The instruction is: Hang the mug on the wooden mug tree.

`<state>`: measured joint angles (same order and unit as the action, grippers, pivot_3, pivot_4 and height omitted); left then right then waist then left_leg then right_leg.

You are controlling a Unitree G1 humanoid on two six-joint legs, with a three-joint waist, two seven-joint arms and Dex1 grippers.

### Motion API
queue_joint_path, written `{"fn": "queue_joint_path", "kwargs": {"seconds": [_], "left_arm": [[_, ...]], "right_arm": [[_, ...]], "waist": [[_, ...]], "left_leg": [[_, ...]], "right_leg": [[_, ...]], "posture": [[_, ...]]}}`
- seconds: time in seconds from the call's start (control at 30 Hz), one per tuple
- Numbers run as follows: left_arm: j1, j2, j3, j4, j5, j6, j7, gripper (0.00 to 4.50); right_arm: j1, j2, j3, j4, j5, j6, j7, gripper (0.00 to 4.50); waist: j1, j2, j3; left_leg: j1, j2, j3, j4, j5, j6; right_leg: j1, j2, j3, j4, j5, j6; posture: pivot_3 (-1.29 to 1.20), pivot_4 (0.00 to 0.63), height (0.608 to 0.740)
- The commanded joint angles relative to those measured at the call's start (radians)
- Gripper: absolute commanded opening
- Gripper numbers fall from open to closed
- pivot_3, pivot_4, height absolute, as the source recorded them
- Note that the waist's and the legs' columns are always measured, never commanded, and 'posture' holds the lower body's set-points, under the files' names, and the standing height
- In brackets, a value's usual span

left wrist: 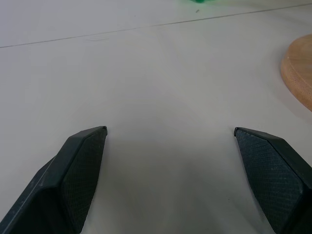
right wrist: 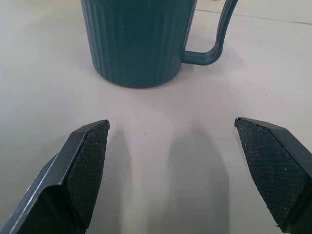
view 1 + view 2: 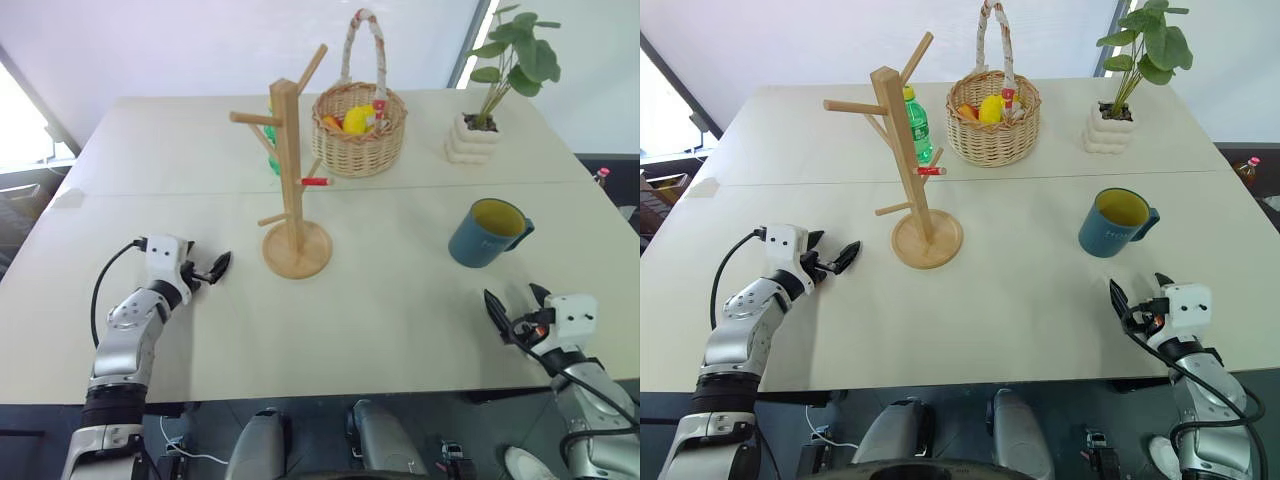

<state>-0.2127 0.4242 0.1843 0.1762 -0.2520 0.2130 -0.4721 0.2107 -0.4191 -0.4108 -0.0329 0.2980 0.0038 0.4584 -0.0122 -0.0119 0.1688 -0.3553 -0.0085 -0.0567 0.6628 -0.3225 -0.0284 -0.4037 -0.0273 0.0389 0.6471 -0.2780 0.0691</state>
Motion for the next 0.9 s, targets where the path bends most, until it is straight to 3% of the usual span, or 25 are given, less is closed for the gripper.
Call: {"fn": "queue_joint_path", "kwargs": {"seconds": [0.03,0.3,0.73,0.9], "left_arm": [[-0.004,0.009,0.012,-0.011,0.003,-0.001,0.007,4.50],[0.052,0.018,0.019,-0.086,-0.025,0.028,-0.023,4.50],[0.276,0.113,-0.097,-0.466,-0.233,0.132,-0.385,4.50],[0.276,0.112,-0.171,-0.552,-0.268,0.177,-0.422,4.50]], "right_arm": [[-0.008,-0.014,-0.018,-0.007,0.002,-0.018,-0.004,4.29],[-0.002,-0.010,-0.015,-0.013,0.003,-0.015,-0.004,4.29],[-0.012,-0.022,-0.031,0.012,-0.006,-0.028,-0.023,4.29],[-0.038,-0.036,-0.060,0.037,-0.007,-0.042,-0.057,4.29]], "waist": [[0.000,0.000,0.000],[-0.002,0.000,0.000],[0.001,0.001,0.000],[0.001,0.001,0.000]], "left_leg": [[0.000,0.000,0.000,0.000,0.000,0.000],[0.000,0.000,0.000,0.000,0.000,0.000],[-0.001,0.000,0.000,0.000,0.000,0.000],[-0.001,0.000,0.000,0.000,0.000,0.000]], "right_leg": [[0.000,0.000,0.000,0.000,0.000,0.000],[0.000,0.000,0.000,0.000,0.000,0.000],[0.000,-0.002,0.001,-0.001,-0.002,-0.004],[0.000,-0.002,0.001,-0.001,-0.002,-0.004]], "posture": [[0.00,0.150,0.740],[0.00,0.150,0.740],[0.00,0.150,0.740],[0.00,0.150,0.740]]}}
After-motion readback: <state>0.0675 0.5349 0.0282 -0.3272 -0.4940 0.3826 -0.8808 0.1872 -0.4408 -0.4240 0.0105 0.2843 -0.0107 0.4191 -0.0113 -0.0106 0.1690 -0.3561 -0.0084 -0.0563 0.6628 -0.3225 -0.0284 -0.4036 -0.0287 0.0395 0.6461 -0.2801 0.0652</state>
